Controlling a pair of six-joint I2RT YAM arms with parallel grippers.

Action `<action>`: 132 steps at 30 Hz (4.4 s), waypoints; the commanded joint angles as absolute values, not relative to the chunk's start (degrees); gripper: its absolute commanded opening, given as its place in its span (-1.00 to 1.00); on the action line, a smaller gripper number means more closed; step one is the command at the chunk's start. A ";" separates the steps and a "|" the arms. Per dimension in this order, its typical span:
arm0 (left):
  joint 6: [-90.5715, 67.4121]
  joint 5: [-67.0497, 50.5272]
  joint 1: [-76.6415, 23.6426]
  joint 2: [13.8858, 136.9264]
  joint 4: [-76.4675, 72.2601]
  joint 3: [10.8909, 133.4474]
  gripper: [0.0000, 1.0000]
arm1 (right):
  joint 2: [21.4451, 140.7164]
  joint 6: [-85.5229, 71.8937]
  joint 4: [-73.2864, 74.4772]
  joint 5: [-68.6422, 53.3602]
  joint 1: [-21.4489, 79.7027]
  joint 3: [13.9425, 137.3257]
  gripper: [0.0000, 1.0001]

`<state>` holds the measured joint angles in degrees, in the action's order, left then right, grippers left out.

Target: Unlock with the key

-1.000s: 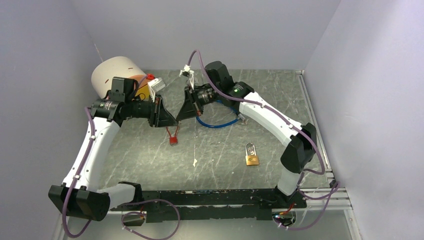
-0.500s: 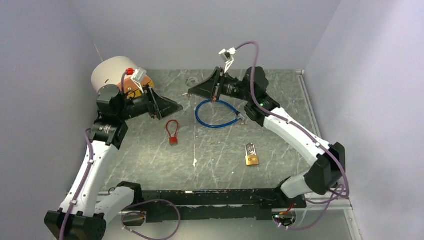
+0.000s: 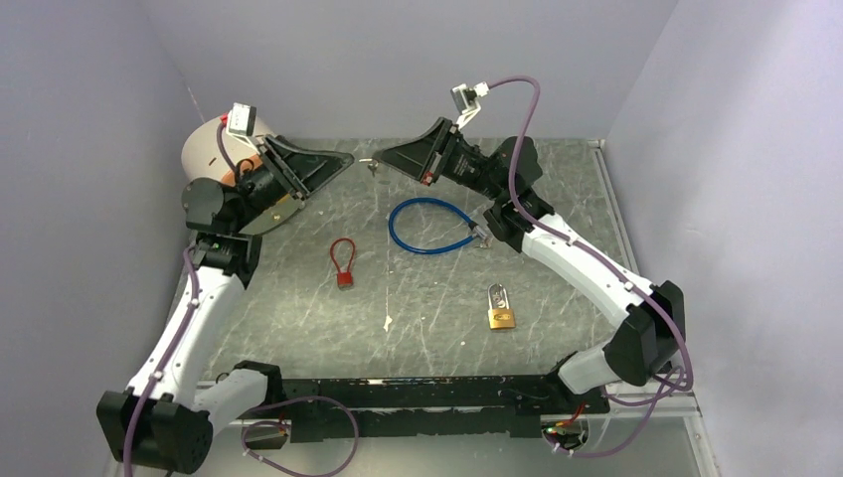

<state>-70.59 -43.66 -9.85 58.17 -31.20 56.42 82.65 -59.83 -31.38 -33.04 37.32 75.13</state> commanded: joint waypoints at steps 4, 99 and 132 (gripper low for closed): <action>-78.46 -44.55 -10.63 61.95 -42.17 56.15 0.18 | 84.90 -62.52 -32.86 -32.83 37.61 78.51 -1.00; -35.82 -68.42 -11.06 61.31 0.79 74.23 -0.95 | 86.95 -32.89 -2.89 -60.54 38.51 92.57 -1.00; -31.64 -8.32 -12.36 69.56 37.14 61.37 0.89 | 71.74 -35.39 -1.98 -26.66 35.92 62.36 -1.00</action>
<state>-31.22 -9.91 -11.00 64.66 37.50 66.48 73.28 -36.69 -5.78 -32.03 36.36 65.30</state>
